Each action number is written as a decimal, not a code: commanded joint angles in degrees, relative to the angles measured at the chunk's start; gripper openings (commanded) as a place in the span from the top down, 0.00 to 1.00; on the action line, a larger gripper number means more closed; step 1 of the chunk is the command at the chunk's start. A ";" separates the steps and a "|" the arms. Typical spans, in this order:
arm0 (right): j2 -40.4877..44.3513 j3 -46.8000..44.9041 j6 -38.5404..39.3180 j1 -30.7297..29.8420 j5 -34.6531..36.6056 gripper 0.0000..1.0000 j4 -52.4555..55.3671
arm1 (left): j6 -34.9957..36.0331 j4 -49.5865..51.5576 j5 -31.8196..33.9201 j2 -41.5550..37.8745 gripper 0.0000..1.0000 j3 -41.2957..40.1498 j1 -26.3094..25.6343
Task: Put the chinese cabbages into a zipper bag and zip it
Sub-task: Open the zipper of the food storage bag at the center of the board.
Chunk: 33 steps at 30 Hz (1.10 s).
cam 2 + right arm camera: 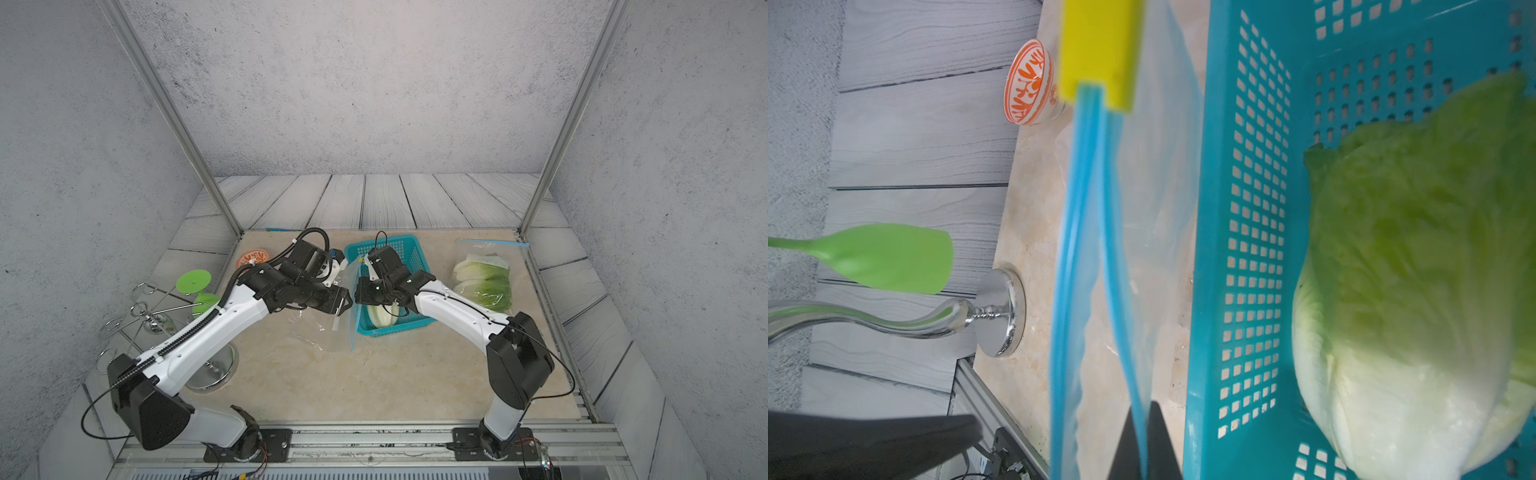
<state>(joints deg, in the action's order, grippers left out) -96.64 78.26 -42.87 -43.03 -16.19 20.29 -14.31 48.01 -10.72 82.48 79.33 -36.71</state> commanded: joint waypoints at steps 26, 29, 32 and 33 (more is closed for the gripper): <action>4.43 -5.49 2.93 3.47 -1.43 0.90 2.35 | 0.49 -3.12 8.24 -4.34 1.00 -3.38 7.11; 3.86 -3.02 3.95 3.47 -2.51 0.84 2.80 | -0.44 -4.55 5.54 -3.36 1.00 -3.52 6.62; 2.74 -0.35 5.63 3.47 -3.00 0.72 5.10 | -0.92 -5.28 5.97 -2.01 1.00 -3.46 6.04; 2.50 0.35 6.53 3.47 -3.49 0.68 5.56 | -0.70 -5.78 5.51 -1.64 1.00 -3.56 6.01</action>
<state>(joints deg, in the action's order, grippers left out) -93.86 75.77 -39.09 -39.35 -18.41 23.64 -14.44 43.38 -4.51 79.85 76.20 -30.39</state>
